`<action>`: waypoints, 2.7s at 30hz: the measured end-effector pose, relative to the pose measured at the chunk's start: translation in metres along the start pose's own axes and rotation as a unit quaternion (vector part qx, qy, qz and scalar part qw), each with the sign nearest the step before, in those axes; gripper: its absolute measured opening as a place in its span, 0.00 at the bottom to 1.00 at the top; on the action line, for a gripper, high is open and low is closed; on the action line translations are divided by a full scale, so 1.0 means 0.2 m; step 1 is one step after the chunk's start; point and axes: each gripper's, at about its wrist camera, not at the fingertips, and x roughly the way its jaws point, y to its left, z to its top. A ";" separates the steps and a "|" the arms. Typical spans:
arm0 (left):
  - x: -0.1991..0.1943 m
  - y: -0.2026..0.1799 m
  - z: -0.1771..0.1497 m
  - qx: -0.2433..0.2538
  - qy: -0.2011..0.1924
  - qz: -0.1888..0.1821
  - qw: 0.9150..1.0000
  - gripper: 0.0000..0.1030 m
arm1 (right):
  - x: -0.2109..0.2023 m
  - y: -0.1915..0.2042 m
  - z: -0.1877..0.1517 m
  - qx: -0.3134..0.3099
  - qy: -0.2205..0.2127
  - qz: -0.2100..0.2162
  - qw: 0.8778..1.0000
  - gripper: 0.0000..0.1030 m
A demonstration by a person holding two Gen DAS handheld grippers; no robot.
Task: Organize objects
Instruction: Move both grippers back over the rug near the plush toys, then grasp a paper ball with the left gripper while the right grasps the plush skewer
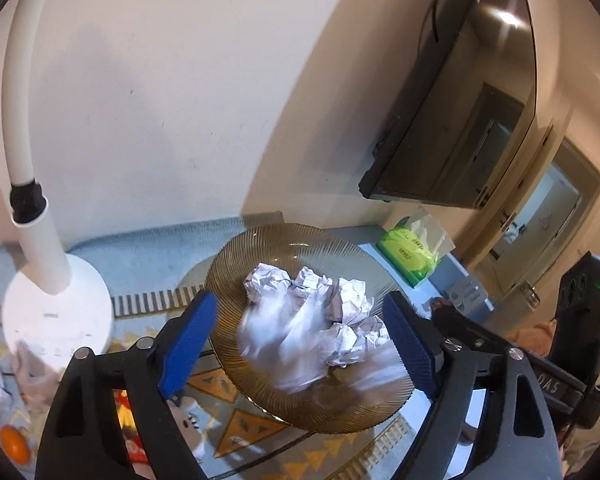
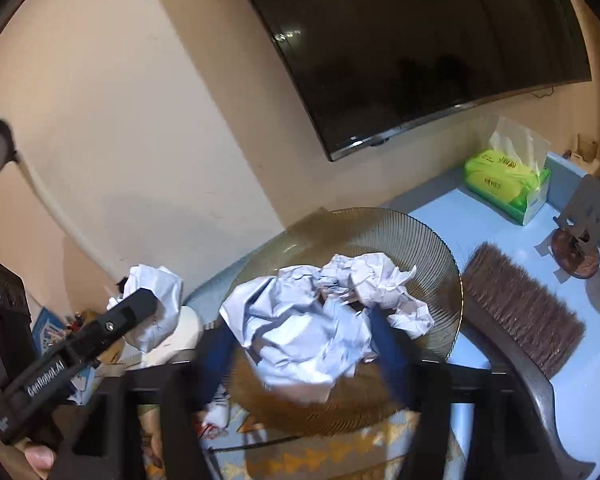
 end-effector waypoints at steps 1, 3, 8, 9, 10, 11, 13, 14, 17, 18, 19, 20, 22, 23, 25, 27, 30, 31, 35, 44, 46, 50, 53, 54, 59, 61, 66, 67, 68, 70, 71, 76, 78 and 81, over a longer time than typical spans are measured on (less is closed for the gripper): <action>-0.01 0.01 0.00 -0.003 0.002 -0.004 1.000 0.82 | 0.02 -0.01 0.01 0.000 0.001 0.000 1.000 0.86; -0.10 0.04 -0.02 -0.008 -0.002 -0.015 1.000 0.82 | 0.00 -0.03 0.01 0.001 -0.007 -0.001 1.000 0.86; -0.46 0.12 -0.04 0.012 -0.034 -0.005 0.999 0.82 | -0.13 -0.02 -0.05 -0.005 -0.016 0.007 1.000 0.86; -0.58 0.14 -0.05 0.017 -0.046 0.002 0.999 0.82 | -0.15 0.00 -0.07 -0.008 -0.015 0.013 1.000 0.86; -0.68 0.16 -0.07 0.018 -0.056 0.010 0.998 0.82 | -0.19 0.04 -0.09 -0.013 -0.013 0.019 1.000 0.86; -0.77 0.18 -0.08 0.020 -0.064 0.018 0.998 0.83 | -0.20 0.07 -0.11 -0.018 -0.012 0.023 0.999 0.87; -0.97 0.24 -0.12 0.018 -0.084 0.032 0.996 0.95 | -0.25 0.17 -0.16 -0.040 -0.006 0.038 0.998 0.89; -1.09 0.29 -0.17 0.013 -0.097 0.048 0.994 0.99 | -0.27 0.23 -0.20 -0.052 -0.002 0.046 0.998 0.89; -1.26 0.41 -0.28 0.003 -0.110 0.093 0.990 0.99 | -0.29 0.40 -0.33 -0.088 0.011 0.072 0.993 0.92; -1.30 0.47 -0.34 -0.001 -0.110 0.115 0.987 0.99 | -0.28 0.44 -0.38 -0.097 0.013 0.076 0.992 0.92; -1.32 0.53 -0.40 -0.008 -0.112 0.135 0.984 0.99 | -0.27 0.49 -0.45 -0.110 0.019 0.080 0.991 0.92; -1.32 0.61 -0.48 -0.017 -0.111 0.158 0.981 0.99 | -0.24 0.52 -0.51 -0.118 0.024 0.082 0.989 0.92; -1.25 0.77 -0.62 -0.034 -0.097 0.197 0.975 0.99 | -0.18 0.57 -0.64 -0.140 0.027 0.075 0.987 0.93; -1.20 0.86 -0.69 -0.044 -0.086 0.211 0.973 0.99 | -0.15 0.57 -0.69 -0.150 0.022 0.068 0.986 0.93; -1.09 1.02 -0.83 -0.069 -0.069 0.221 0.970 0.99 | -0.07 0.58 -0.83 -0.165 0.016 0.057 0.985 0.93; -1.00 1.15 -0.93 -0.102 -0.052 0.220 0.969 0.98 | -0.01 0.56 -0.92 -0.160 0.013 0.056 0.985 0.93; -1.04 1.17 -0.93 -0.119 -0.065 0.187 0.973 0.96 | 0.05 0.56 -0.95 -0.160 0.025 0.036 0.986 0.93; -1.06 1.16 -0.94 -0.111 -0.077 0.205 0.969 0.96 | 0.03 0.56 -0.95 -0.167 0.013 0.035 0.985 0.97; -1.02 1.15 -0.94 -0.107 -0.051 0.206 0.971 0.96 | 0.04 0.56 -0.97 -0.169 0.018 0.020 0.985 1.00; -1.04 1.20 -0.95 -0.140 -0.045 0.194 0.970 0.96 | 0.05 0.68 -1.05 -0.240 0.015 -0.016 0.970 1.00; -1.03 1.21 -0.95 -0.144 -0.043 0.192 0.970 0.96 | 0.06 0.69 -1.05 -0.244 0.015 -0.021 0.970 1.00; -1.03 1.21 -0.95 -0.146 -0.039 0.192 0.970 0.96 | 0.07 0.68 -1.05 -0.236 0.021 -0.021 0.971 1.00; -1.03 1.21 -0.96 -0.150 -0.036 0.191 0.969 0.96 | 0.07 0.68 -1.05 -0.236 0.022 -0.023 0.971 1.00; -1.02 1.22 -0.96 -0.152 -0.035 0.191 0.969 0.96 | 0.07 0.68 -1.05 -0.237 0.022 -0.024 0.971 1.00; -1.03 1.24 -0.96 -0.163 -0.033 0.184 0.969 0.96 | 0.08 0.69 -1.05 -0.240 0.027 -0.028 0.970 1.00; -1.03 1.24 -0.95 -0.166 -0.034 0.190 0.967 0.96 | 0.08 0.69 -1.05 -0.240 0.027 -0.029 0.970 1.00; -0.99 1.19 -0.76 -0.136 0.006 0.173 0.976 0.96 | 0.06 0.71 -1.04 -0.247 0.024 -0.023 0.968 1.00; -0.98 1.19 -0.71 -0.124 0.006 0.175 0.977 0.96 | 0.05 0.72 -1.02 -0.244 0.034 -0.003 0.969 1.00; -0.94 1.18 -0.65 -0.112 0.013 0.174 0.978 0.96 | 0.05 0.74 -0.99 -0.240 0.048 0.015 0.969 1.00; -0.83 1.19 -0.54 -0.085 0.030 0.180 0.980 0.96 | 0.05 0.81 -0.91 -0.249 0.057 0.019 0.967 1.00; -0.76 1.21 -0.51 -0.069 0.039 0.186 0.979 0.96 | 0.06 0.86 -0.87 -0.262 0.061 0.013 0.963 1.00; -0.54 1.32 -0.44 -0.054 0.060 0.198 0.977 0.95 | 0.28 1.03 -0.81 -0.330 0.082 -0.021 0.940 0.70; -0.48 1.34 -0.42 -0.049 0.057 0.188 0.979 0.92 | 0.41 1.05 -0.83 -0.347 0.109 -0.021 0.931 0.61; -0.43 1.33 -0.39 -0.035 0.069 0.165 0.983 0.52 | 0.48 1.07 -0.81 -0.355 0.102 -0.016 0.929 0.55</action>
